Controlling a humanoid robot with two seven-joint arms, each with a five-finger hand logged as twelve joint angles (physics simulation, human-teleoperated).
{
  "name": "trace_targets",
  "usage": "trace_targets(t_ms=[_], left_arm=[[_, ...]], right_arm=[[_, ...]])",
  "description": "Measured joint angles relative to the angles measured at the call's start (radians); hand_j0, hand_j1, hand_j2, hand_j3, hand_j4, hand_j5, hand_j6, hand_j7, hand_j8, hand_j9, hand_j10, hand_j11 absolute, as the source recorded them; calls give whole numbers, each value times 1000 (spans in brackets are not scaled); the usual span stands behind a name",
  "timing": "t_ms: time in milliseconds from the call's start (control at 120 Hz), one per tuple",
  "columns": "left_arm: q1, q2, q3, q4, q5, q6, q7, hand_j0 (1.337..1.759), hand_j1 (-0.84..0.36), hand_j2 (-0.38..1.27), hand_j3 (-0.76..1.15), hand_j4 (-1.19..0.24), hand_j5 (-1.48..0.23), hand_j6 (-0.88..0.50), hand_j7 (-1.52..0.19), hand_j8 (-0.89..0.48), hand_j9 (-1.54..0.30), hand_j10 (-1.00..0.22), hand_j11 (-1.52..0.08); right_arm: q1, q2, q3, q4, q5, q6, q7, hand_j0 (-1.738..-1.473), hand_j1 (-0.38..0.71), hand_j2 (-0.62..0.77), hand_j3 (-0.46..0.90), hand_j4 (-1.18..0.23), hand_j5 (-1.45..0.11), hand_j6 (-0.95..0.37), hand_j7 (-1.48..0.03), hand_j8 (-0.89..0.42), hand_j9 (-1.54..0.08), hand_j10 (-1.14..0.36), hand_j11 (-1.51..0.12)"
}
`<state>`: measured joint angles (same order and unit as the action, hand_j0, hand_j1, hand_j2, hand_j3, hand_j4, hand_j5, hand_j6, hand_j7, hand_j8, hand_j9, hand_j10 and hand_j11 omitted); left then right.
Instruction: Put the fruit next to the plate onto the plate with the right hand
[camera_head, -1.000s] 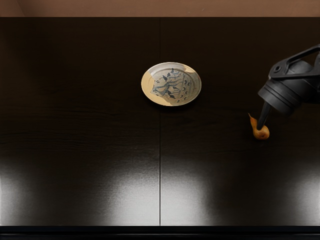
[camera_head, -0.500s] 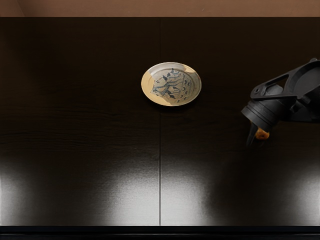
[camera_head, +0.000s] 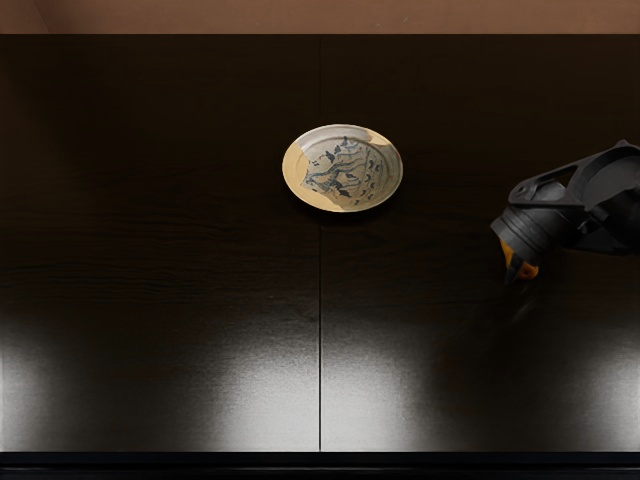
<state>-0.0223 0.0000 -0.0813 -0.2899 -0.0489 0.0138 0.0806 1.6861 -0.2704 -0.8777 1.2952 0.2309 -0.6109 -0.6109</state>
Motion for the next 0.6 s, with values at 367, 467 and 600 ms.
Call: trace_targets(t_ms=[367,467,600], left_arm=[[-1,0,0,0,0,0,0,1658,344,1,0,-4,-5,-4,-5,-4,-5,-4,-5],[0,0,0,0,0,0,0,1658,344,1,0,-4,-5,-4,-5,-4,-5,-4,-5],[-1,0,0,0,0,0,0,1658,344,1,0,-4,-5,-4,-5,-4,-5,-4,-5]], right_arm=[[-50,-4,40,-44,-23,0,0,-1658,-2,-46,-3,-304,-382,-278,-436,-266,-462,-300,-386],[-58,-4,41,-52,-33,1,0,-1658,-13,-66,-2,-325,-403,-236,-567,-226,-600,-318,-411],[-60,-5,45,-56,-33,0,-1,-1657,-15,-66,0,-336,-424,-222,-602,-211,-634,-331,-430]])
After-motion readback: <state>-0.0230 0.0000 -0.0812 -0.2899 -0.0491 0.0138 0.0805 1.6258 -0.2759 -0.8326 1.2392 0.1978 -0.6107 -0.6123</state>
